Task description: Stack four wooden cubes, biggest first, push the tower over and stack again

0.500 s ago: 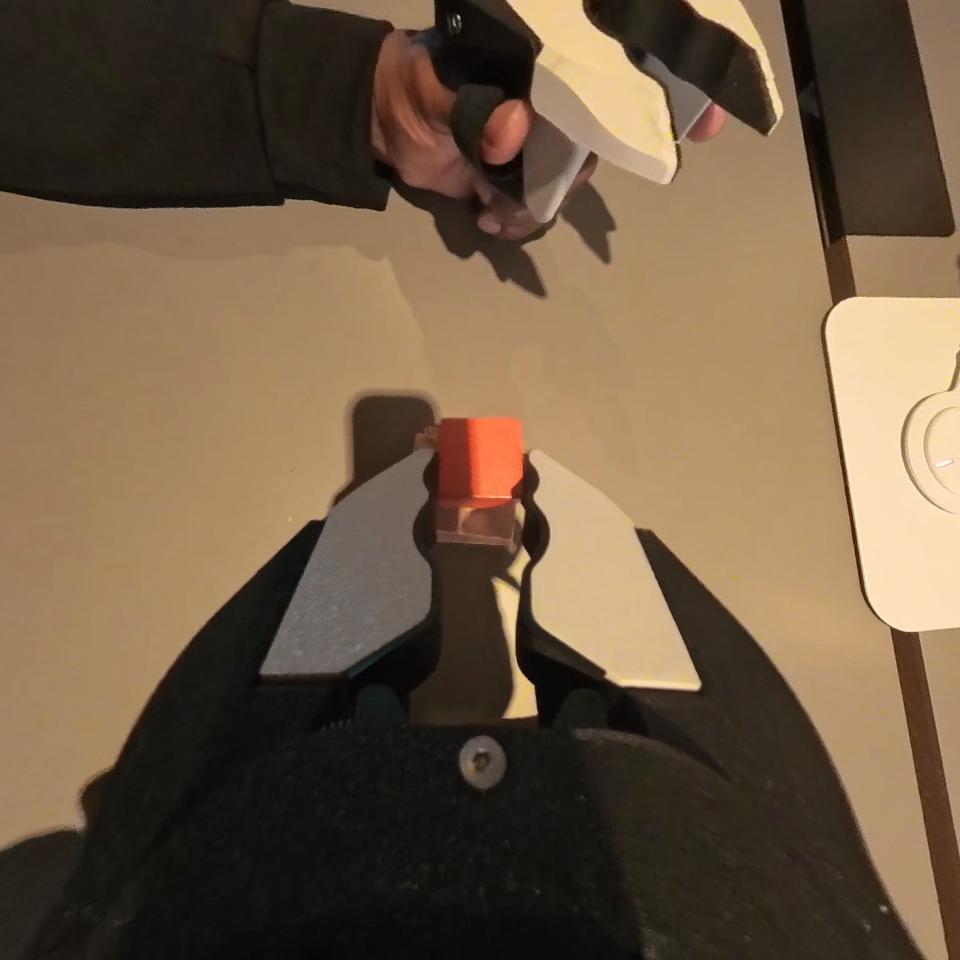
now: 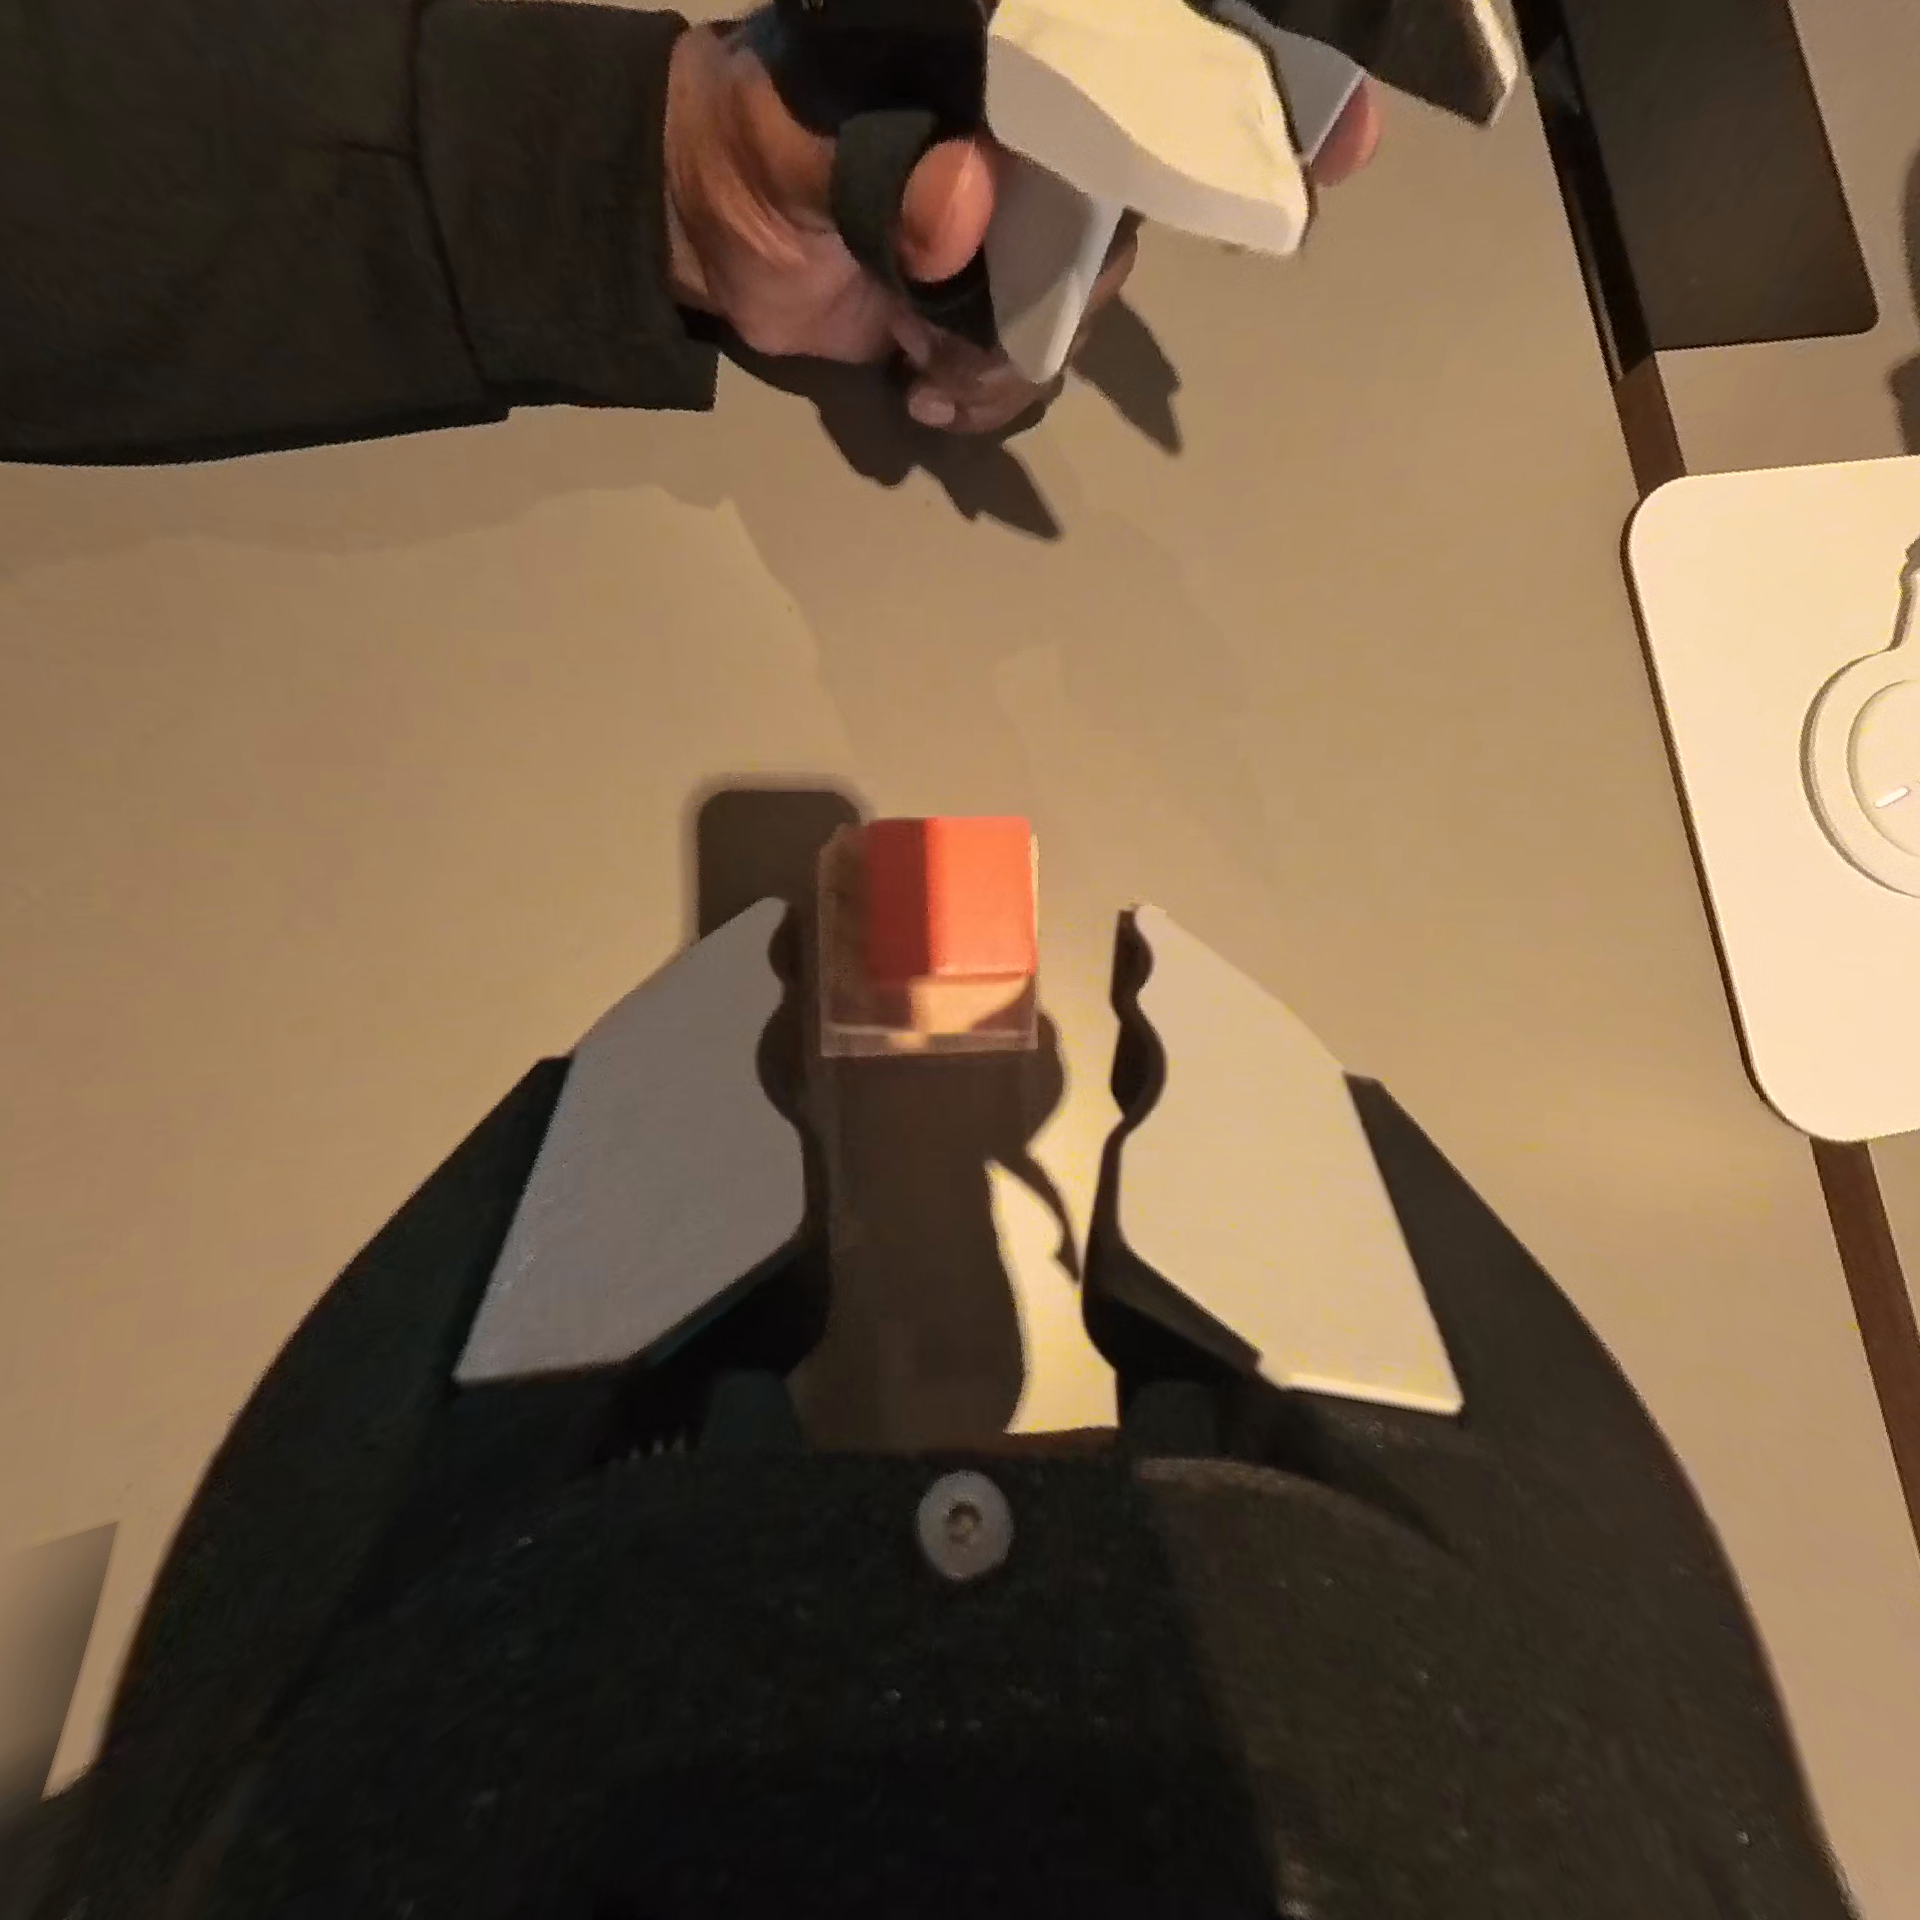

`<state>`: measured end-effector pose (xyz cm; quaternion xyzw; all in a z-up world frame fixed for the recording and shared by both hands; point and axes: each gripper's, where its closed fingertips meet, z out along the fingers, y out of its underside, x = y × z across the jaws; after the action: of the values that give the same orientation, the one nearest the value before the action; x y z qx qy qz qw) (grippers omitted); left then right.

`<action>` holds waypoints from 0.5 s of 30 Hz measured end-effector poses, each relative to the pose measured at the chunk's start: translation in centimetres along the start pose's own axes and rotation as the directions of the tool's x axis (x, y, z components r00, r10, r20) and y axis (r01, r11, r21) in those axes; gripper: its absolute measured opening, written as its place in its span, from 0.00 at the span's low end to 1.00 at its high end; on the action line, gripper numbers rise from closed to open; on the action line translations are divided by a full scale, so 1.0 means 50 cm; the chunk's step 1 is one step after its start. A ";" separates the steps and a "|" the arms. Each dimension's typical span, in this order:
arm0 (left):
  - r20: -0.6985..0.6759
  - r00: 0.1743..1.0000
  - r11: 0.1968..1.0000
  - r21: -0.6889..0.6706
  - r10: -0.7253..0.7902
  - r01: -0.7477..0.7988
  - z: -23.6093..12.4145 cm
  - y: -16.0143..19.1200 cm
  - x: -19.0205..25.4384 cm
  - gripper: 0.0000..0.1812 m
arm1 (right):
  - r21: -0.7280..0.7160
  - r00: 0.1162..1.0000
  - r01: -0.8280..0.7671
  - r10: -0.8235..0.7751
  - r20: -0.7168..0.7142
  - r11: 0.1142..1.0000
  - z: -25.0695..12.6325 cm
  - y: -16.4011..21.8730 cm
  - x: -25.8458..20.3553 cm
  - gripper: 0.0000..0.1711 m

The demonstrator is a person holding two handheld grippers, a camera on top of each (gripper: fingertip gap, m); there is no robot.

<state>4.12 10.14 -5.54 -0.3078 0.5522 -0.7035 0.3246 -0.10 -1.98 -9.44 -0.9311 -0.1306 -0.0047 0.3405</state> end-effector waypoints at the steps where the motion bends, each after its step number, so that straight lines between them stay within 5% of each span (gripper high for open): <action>1: 0.000 1.000 1.000 0.005 -0.002 0.002 -0.001 -0.001 -0.001 0.24 | 0.002 1.000 -0.005 0.005 -0.010 1.000 -0.008 0.006 -0.001 0.36; 5: 0.004 1.000 1.000 0.017 -0.010 0.010 -0.003 -0.004 -0.003 0.24 | 0.117 0.994 -0.090 0.097 -0.053 0.989 -0.073 0.058 -0.033 0.38; 10: 0.007 1.000 1.000 0.013 -0.007 0.007 -0.001 -0.003 -0.004 0.24 | 0.318 0.919 -0.301 0.363 -0.155 0.899 -0.146 0.217 -0.127 0.34; 15: 0.021 1.000 1.000 0.021 0.010 -0.010 0.001 -0.004 -0.006 0.24 | 0.307 0.831 -0.432 0.507 -0.230 0.848 -0.158 0.349 -0.263 0.33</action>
<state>4.34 10.39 -5.36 -0.3091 0.5429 -0.7043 0.3371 -7.85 -22.96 -15.72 -0.8738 0.1578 -0.0466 0.4577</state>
